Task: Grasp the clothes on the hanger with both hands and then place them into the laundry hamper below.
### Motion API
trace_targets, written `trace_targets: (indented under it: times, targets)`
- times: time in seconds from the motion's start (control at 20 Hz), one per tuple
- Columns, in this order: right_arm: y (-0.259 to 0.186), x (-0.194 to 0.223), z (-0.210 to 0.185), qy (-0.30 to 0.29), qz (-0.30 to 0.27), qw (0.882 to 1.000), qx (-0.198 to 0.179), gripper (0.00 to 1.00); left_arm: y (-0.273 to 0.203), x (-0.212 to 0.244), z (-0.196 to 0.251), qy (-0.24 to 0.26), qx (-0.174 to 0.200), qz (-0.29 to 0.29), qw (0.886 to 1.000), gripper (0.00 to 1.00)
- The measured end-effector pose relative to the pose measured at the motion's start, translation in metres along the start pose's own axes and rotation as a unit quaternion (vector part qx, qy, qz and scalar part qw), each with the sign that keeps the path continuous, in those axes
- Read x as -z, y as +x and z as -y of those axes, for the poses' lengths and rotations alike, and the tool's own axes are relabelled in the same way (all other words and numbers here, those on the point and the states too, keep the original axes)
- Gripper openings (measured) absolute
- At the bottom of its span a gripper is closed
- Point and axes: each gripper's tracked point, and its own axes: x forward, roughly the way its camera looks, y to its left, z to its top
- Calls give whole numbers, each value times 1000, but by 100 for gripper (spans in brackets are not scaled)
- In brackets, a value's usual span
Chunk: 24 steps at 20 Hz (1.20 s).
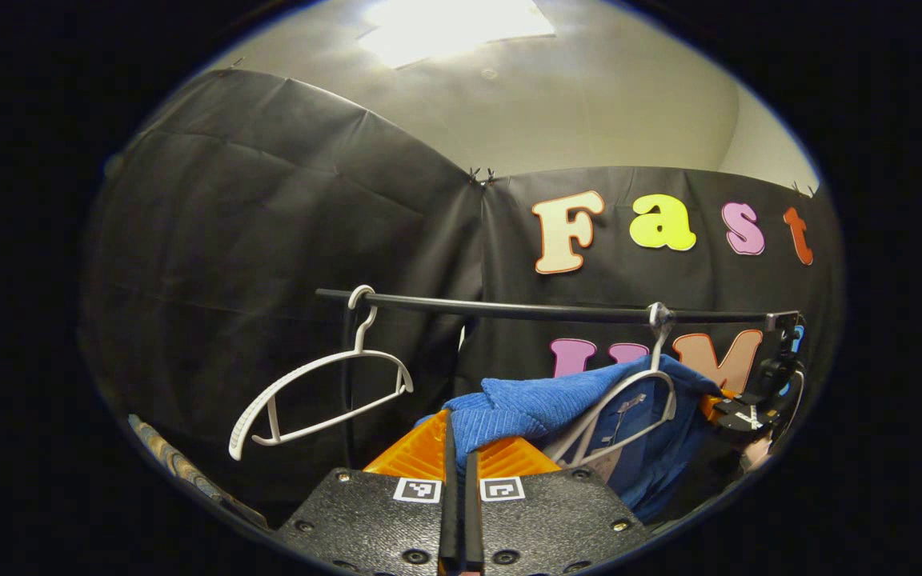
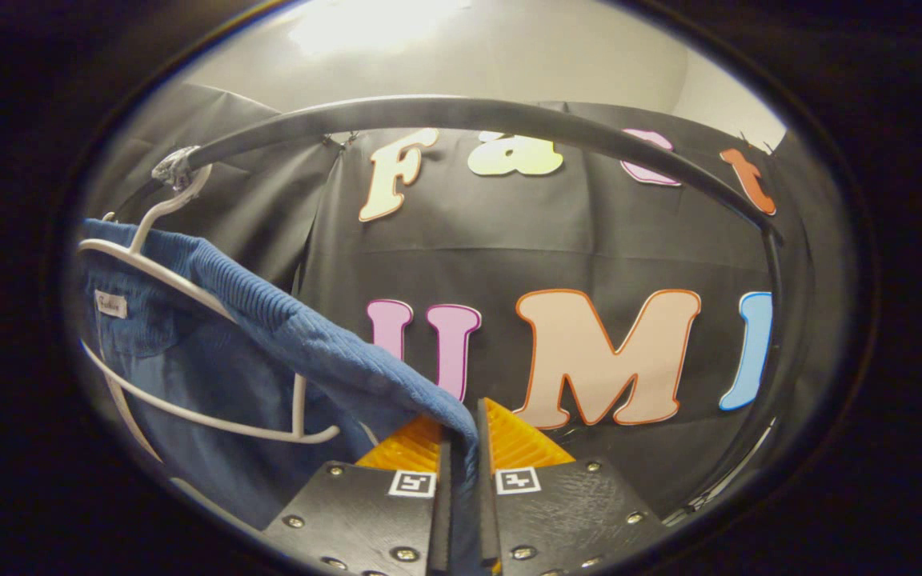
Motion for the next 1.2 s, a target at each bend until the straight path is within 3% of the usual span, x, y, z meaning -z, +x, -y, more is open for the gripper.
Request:
trace_targets:
  times: [0.25, 0.75, 1.2]
  targets:
    - [15, 5, -6, -4, -1, 1000, -5, 9, 13, 20, -9, 1, 0, -19, 1000, 3]
    - [46, 21, -17, 0, -6, 1000, -11, 12, 35, 43, -13, -7, 1, -31, 1000, 4]
    - [51, 77, -19, -13, -67, 997, -20, 13, 42, 83, -14, -4, -8, -65, 998, 4]
